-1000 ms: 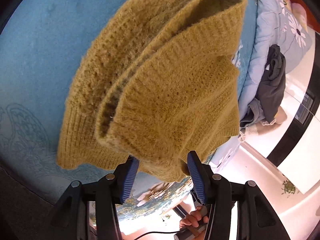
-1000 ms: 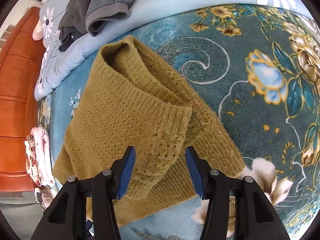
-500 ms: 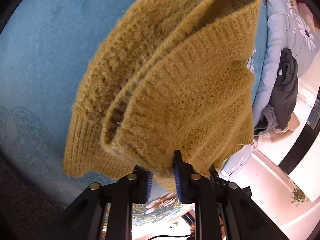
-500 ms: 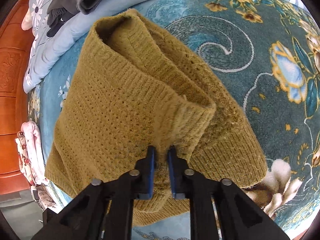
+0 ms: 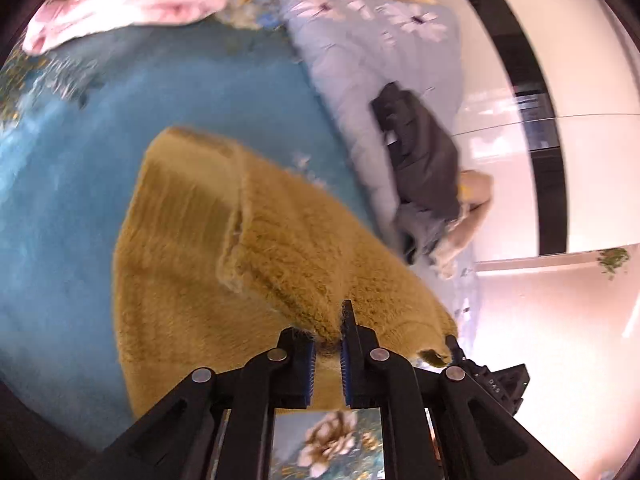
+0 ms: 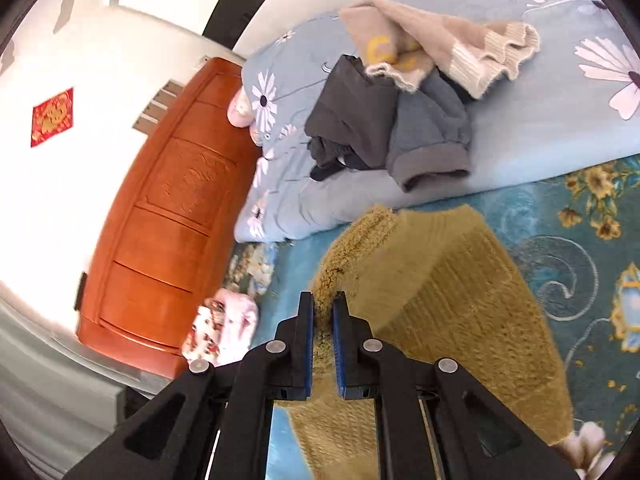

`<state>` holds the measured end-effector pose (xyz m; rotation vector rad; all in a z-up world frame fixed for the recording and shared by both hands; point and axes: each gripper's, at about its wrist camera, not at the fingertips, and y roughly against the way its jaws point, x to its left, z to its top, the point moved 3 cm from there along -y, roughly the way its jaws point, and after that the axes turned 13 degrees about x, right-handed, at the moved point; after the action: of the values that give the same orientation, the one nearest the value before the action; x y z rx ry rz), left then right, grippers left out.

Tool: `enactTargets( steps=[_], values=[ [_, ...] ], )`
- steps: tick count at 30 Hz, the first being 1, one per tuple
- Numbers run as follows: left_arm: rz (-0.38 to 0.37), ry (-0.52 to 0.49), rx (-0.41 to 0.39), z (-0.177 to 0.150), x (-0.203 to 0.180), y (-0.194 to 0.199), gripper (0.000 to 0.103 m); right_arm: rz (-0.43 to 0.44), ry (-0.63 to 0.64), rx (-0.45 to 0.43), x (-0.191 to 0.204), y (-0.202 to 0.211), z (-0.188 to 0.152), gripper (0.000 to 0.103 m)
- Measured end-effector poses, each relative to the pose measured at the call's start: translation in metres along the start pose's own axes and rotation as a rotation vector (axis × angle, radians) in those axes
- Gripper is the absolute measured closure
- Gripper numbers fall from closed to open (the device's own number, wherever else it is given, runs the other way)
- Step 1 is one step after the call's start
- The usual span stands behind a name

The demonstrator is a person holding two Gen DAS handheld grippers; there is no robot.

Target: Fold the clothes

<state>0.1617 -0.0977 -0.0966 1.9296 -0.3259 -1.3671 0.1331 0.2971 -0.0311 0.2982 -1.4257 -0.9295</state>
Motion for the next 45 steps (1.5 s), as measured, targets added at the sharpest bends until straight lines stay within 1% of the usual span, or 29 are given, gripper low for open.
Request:
enactTargets(
  steps=[1,2,4,5,6,8,10,12,13,15,16,18,20,23,25,27,30,31,32,34,36,37,39,40,41,42,43,44,45],
  values=[
    [0.032,0.063,0.052,-0.008,0.023,-0.020,0.093,-0.044,-0.043,0.042,-0.021,-0.011,-0.013,0.094],
    [0.045,0.132,0.109,-0.018,0.048,-0.042,0.093,-0.087,-0.100,0.085,-0.045,-0.023,-0.027,0.094],
    [0.071,0.238,0.196,-0.034,0.083,-0.069,0.093,-0.103,-0.217,0.132,-0.085,-0.037,-0.053,0.095],
    [0.084,0.259,0.212,-0.039,0.089,-0.076,0.093,-0.101,-0.265,0.144,-0.099,-0.042,-0.063,0.095],
    [0.088,0.256,0.209,-0.040,0.091,-0.076,0.093,-0.106,-0.291,0.151,-0.109,-0.044,-0.071,0.095],
    [0.100,0.226,0.191,-0.039,0.086,-0.071,0.093,-0.133,-0.277,0.157,-0.114,-0.042,-0.077,0.095],
    [0.118,0.164,0.165,-0.040,0.073,-0.062,0.093,-0.126,-0.251,0.145,-0.112,-0.035,-0.078,0.095],
    [0.149,0.107,0.166,-0.044,0.066,-0.062,0.093,-0.115,-0.217,0.127,-0.106,-0.028,-0.075,0.095],
    [0.167,0.083,0.171,-0.047,0.064,-0.064,0.093,-0.125,-0.197,0.128,-0.104,-0.027,-0.076,0.095],
    [0.222,0.086,0.218,-0.053,0.076,-0.080,0.093,-0.170,-0.194,0.163,-0.111,-0.035,-0.083,0.095],
    [0.234,0.114,0.247,-0.055,0.085,-0.087,0.092,-0.200,-0.211,0.186,-0.117,-0.042,-0.087,0.095],
    [0.219,0.174,0.275,-0.059,0.101,-0.093,0.092,-0.209,-0.284,0.203,-0.134,-0.051,-0.098,0.095],
    [0.210,0.176,0.261,-0.057,0.102,-0.088,0.092,-0.196,-0.314,0.196,-0.141,-0.052,-0.105,0.095],
    [0.232,0.141,0.253,-0.053,0.098,-0.086,0.092,-0.198,-0.291,0.198,-0.141,-0.051,-0.105,0.095],
    [0.236,0.130,0.259,-0.052,0.095,-0.085,0.089,-0.205,-0.277,0.203,-0.140,-0.051,-0.103,0.095],
    [0.223,0.139,0.267,-0.050,0.095,-0.082,0.088,-0.227,-0.250,0.216,-0.138,-0.051,-0.102,0.094],
    [0.218,0.192,0.259,-0.043,0.107,-0.067,0.085,-0.310,-0.195,0.234,-0.139,-0.047,-0.098,0.092],
    [0.220,0.213,0.253,-0.040,0.111,-0.061,0.084,-0.328,-0.185,0.238,-0.141,-0.044,-0.097,0.089],
    [0.220,0.235,0.242,-0.038,0.115,-0.052,0.083,-0.342,-0.178,0.241,-0.145,-0.040,-0.096,0.087],
    [0.229,0.259,0.204,-0.036,0.117,-0.031,0.084,-0.387,-0.176,0.230,-0.152,-0.029,-0.095,0.086],
    [0.249,0.249,0.141,-0.033,0.113,-0.009,0.084,-0.404,-0.175,0.211,-0.158,-0.016,-0.093,0.086],
    [0.258,0.227,0.119,-0.029,0.106,-0.006,0.084,-0.404,-0.172,0.201,-0.160,-0.011,-0.092,0.086],
    [0.275,0.179,0.081,-0.022,0.091,-0.002,0.084,-0.427,-0.157,0.166,-0.162,-0.004,-0.087,0.079],
    [0.275,0.139,0.096,-0.018,0.080,-0.012,0.084,-0.426,-0.162,0.140,-0.164,-0.002,-0.084,0.067],
    [0.275,0.098,0.111,-0.015,0.068,-0.023,0.084,-0.418,-0.174,0.110,-0.165,0.001,-0.080,0.053],
    [0.275,0.057,0.126,-0.013,0.055,-0.034,0.084,-0.395,-0.199,0.081,-0.168,0.002,-0.076,0.046],
    [0.280,0.013,0.140,-0.015,0.040,-0.049,0.084,-0.355,-0.227,0.067,-0.169,-0.002,-0.073,0.036],
    [0.295,-0.026,0.155,-0.019,0.025,-0.069,0.080,-0.312,-0.254,0.061,-0.169,-0.008,-0.069,0.031],
    [0.318,-0.059,0.180,-0.026,0.011,-0.088,0.076,-0.286,-0.268,0.075,-0.171,-0.015,-0.066,0.030]
  ],
)
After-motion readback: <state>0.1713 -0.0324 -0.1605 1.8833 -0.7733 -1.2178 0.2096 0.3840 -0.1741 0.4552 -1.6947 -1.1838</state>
